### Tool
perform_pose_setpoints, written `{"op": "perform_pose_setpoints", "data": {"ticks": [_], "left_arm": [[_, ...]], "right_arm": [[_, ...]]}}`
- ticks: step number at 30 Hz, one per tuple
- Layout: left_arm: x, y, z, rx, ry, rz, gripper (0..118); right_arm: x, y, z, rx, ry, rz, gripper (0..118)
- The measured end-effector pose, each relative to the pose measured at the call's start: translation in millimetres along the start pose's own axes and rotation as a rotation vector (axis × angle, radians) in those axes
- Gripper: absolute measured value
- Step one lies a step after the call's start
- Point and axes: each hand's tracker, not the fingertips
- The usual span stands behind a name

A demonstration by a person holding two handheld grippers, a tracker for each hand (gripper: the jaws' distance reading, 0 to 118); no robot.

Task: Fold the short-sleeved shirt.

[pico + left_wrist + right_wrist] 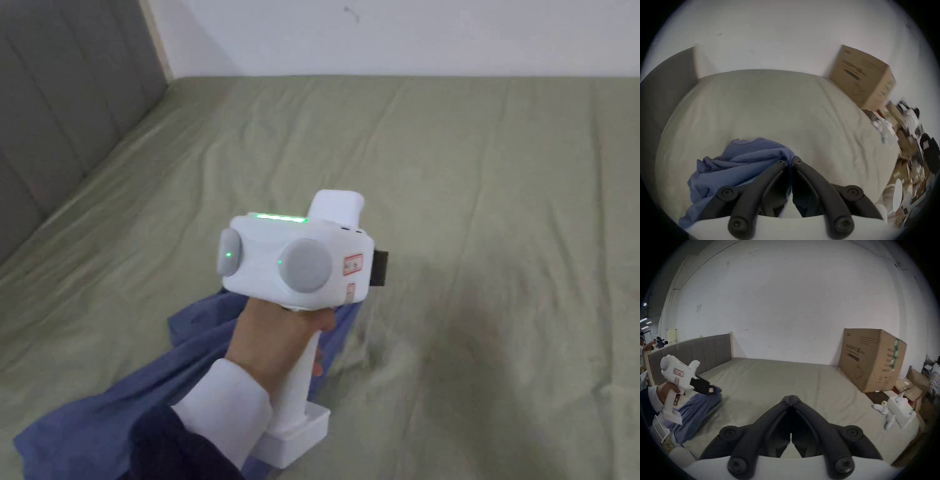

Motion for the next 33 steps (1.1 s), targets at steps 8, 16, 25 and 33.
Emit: {"op": "perform_pose_setpoints", "data": {"ticks": [8,16,25,33], "left_arm": [[188.7,-10.6,-101.6,-0.142,-0.232,-0.230,4],[263.6,-59.0,-155.5,-0.271,-0.245,-0.387,4],[233.2,-66.0,-139.5,-0.227,-0.286,-0.238,118],[129.5,-0.9,72.7,0.347,-0.168,-0.120,113]], "right_arm": [[73.6,-19.3,41.3,-0.033,-0.184,-0.035,0],[92.9,-38.2,44.5,-0.085,-0.237,-0.054,0],[80.4,-30.2,44.2,-0.079,-0.205,-0.051,0],[65.0,-10.5,45.3,0.022,-0.128,-0.090,0]]}}
